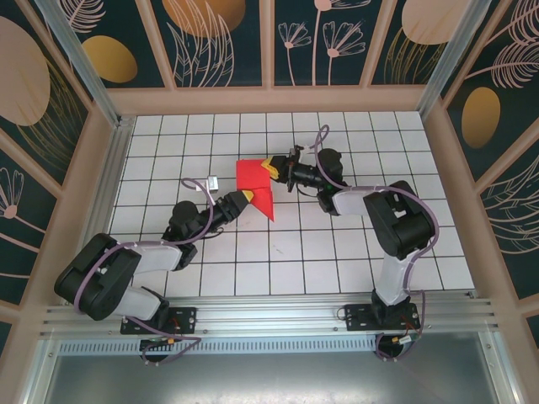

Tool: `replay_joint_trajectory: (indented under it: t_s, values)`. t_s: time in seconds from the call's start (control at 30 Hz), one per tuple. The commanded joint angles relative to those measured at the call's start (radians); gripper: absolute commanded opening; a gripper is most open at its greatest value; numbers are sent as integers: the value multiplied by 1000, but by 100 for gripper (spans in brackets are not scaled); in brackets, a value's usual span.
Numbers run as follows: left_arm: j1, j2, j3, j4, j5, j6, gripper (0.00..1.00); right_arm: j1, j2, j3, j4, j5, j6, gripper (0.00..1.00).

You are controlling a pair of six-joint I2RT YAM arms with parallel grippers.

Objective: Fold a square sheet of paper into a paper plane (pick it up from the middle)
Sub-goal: Pick up the paper from the center of the table, then place the paper at the center of the table.

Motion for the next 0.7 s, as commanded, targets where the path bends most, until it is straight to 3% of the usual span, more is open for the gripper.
replay_joint_trajectory:
  t_s: [0.0, 0.17, 0.27, 0.4, 0.47, 0.6, 0.67]
  values:
    - [-6, -14, 3, 88, 14, 5, 36, 9, 11, -13, 92, 7, 46, 8]
    - [-6, -17, -4, 85, -6, 8, 17, 7, 11, -18, 88, 5, 42, 8]
    - [-5, -13, -6, 70, -14, 13, 9, -1, -4, -24, 21, -1, -29, 18]
    - [-6, 22, -12, 47, -15, 21, 5, -33, -81, -16, -305, 41, -312, 50]
    - [-6, 57, -10, 23, -6, 31, 5, -51, -132, -11, -464, 89, -470, 58]
    - [-6, 150, 6, -6, 24, 46, 4, -58, -237, 4, -773, 247, -782, 59]
    - [-6, 190, 13, -13, 37, 67, 4, -55, -269, -4, -842, 269, -881, 57]
